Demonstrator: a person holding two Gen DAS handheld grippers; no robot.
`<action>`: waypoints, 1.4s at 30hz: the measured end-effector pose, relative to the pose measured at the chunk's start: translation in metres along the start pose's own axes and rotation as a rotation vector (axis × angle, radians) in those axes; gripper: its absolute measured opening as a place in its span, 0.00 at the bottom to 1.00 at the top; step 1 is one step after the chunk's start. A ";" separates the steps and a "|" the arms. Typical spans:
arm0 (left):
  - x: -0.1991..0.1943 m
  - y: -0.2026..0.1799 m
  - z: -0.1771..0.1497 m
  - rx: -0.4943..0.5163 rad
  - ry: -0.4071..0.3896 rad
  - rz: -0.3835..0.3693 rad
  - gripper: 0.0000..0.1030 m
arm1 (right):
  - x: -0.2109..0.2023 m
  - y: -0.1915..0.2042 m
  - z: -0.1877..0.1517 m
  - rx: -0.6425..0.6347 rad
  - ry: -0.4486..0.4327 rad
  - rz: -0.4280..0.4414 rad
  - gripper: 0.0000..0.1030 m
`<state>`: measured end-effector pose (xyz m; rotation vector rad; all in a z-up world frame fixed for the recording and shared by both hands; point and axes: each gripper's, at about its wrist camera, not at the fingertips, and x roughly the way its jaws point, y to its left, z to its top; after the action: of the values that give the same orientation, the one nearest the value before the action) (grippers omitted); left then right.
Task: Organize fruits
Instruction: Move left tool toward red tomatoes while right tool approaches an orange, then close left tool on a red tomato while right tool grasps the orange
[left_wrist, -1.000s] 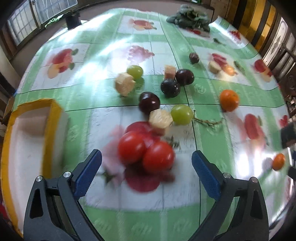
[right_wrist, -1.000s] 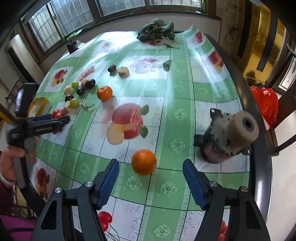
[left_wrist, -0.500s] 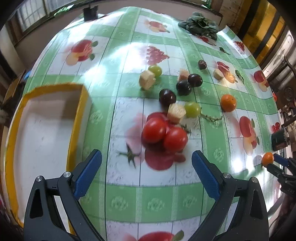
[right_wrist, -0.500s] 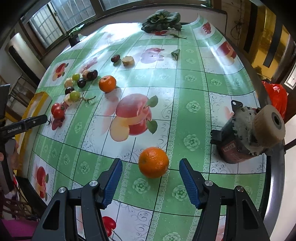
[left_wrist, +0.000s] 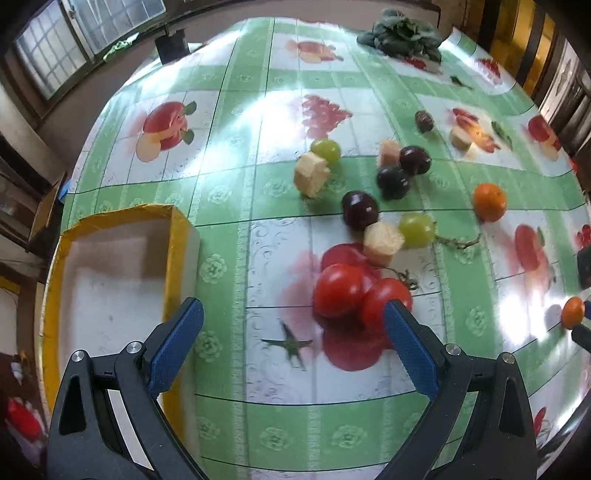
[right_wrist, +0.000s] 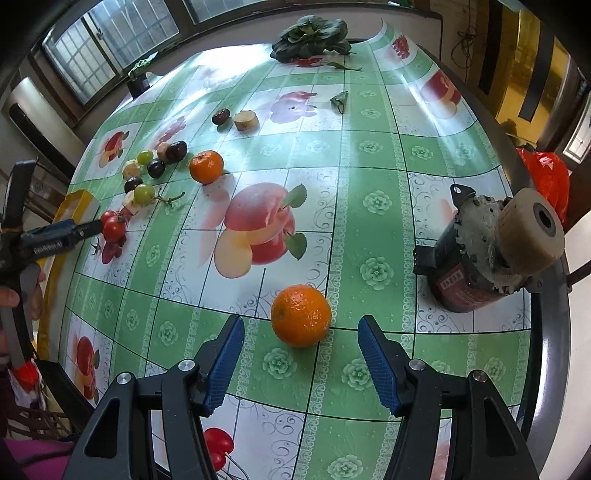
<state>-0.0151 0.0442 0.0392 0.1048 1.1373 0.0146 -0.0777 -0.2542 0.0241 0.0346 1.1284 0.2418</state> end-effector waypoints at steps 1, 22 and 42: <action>-0.001 -0.004 -0.001 -0.002 0.007 -0.019 0.96 | 0.000 0.000 0.000 0.000 -0.001 -0.001 0.60; 0.013 0.030 0.019 -0.136 0.052 -0.142 0.96 | 0.002 0.011 0.002 -0.016 0.018 0.028 0.60; 0.015 0.029 0.017 -0.036 0.088 -0.236 0.81 | 0.010 0.010 0.007 -0.001 0.055 0.045 0.60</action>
<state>0.0079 0.0726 0.0357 -0.0626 1.2308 -0.1712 -0.0695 -0.2422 0.0196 0.0522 1.1827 0.2847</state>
